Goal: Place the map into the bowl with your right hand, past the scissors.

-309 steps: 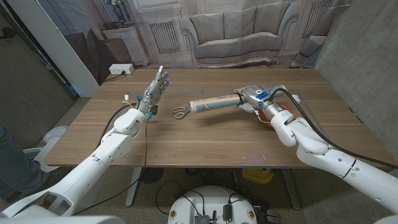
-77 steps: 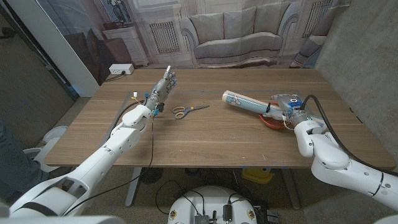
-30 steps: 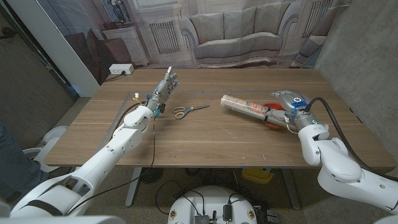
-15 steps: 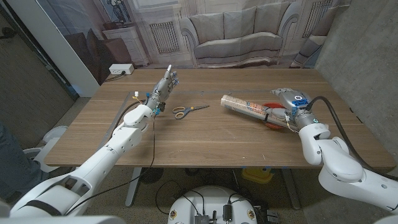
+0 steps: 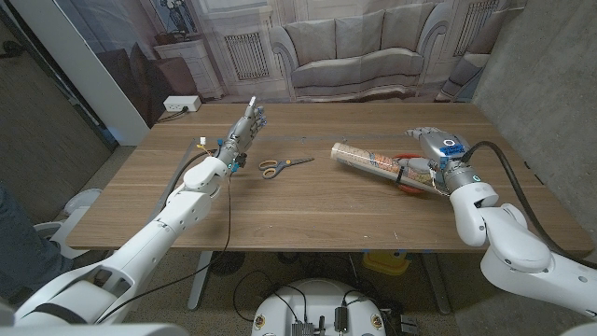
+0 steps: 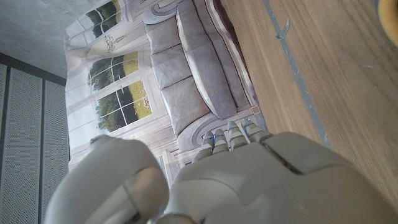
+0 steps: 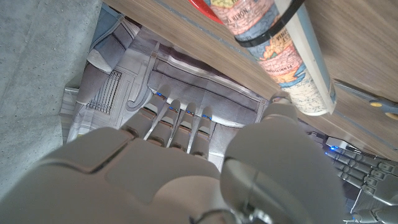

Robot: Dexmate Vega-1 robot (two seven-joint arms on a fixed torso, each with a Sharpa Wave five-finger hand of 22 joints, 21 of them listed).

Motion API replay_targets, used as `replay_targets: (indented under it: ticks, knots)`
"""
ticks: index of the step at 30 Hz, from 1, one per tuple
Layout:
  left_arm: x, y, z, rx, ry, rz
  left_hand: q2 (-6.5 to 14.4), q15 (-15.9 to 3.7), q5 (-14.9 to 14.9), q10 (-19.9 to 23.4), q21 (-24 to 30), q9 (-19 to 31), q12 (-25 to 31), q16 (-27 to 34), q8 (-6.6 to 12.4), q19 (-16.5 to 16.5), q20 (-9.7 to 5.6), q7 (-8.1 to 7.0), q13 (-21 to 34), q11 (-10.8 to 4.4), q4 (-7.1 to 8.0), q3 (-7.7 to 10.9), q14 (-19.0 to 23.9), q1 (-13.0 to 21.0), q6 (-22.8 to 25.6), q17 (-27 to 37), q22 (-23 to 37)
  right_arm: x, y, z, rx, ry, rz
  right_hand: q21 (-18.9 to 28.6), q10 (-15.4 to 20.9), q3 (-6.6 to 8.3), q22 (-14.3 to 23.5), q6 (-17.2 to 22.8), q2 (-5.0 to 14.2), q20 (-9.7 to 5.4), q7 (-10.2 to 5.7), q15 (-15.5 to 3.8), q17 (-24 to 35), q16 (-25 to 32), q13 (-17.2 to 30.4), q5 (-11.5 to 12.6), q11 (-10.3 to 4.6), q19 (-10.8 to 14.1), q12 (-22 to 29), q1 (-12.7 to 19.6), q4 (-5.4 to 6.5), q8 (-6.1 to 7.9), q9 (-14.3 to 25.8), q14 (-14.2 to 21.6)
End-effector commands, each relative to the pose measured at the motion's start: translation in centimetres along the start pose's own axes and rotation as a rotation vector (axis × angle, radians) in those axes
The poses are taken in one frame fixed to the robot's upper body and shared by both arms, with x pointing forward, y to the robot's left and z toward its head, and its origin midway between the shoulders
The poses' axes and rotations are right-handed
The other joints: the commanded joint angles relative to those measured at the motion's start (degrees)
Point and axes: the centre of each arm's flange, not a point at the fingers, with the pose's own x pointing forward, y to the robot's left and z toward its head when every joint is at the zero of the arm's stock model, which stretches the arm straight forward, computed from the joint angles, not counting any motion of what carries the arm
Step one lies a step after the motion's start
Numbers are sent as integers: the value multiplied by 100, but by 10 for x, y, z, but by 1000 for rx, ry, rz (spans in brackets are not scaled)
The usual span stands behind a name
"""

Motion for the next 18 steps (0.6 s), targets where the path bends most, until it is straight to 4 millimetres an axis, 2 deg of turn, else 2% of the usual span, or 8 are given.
replay_targets:
  ticks: [1,7,8,11,18]
  knots:
    - [-3,2,0,1,2,-1,10,15,-15,-6,10,14,-17,-6,3,-43,-58,-25,28,-20,-8,-37,-29,23,11,30,10,-3,-13,3,-14,-5,-36,-2,29,-27,20,-13,-3,-440,16,-402,21,29,31,40,14,3,48,-30,-11,30,13,17]
    - [-4,2,2,6,2,-4,11,10,-15,-9,11,14,-19,-7,2,-43,-55,-22,28,-10,-7,-40,-31,24,10,30,10,-6,-21,5,-24,-4,-51,-1,18,-35,20,-15,1,-439,30,-401,20,28,30,53,9,6,46,-39,-5,32,12,16]
    - [-5,2,3,6,2,-5,12,12,-15,-10,11,14,-19,-7,3,-43,-57,-22,28,-3,-7,-40,-32,25,11,30,10,-6,-22,5,-24,-3,-54,-1,27,-39,20,-13,3,-439,34,-398,20,28,30,60,47,6,50,-43,-3,33,12,14]
    - [-6,2,4,8,0,-6,12,7,-16,-15,10,14,-21,-6,3,-45,-50,-22,28,-17,-7,-42,-29,25,12,30,10,-7,-26,6,-26,-2,-65,-1,13,-44,20,-21,5,-439,34,-395,19,28,30,70,7,7,46,-45,-1,32,12,14]
    - [-9,3,4,8,2,-8,13,19,-16,-13,11,14,-20,-6,3,-45,-55,-23,28,-8,-7,-45,-30,27,13,30,10,-10,-37,7,-31,0,-89,0,15,-53,20,-30,10,-437,46,-395,18,31,29,87,15,12,50,-51,4,31,12,24]
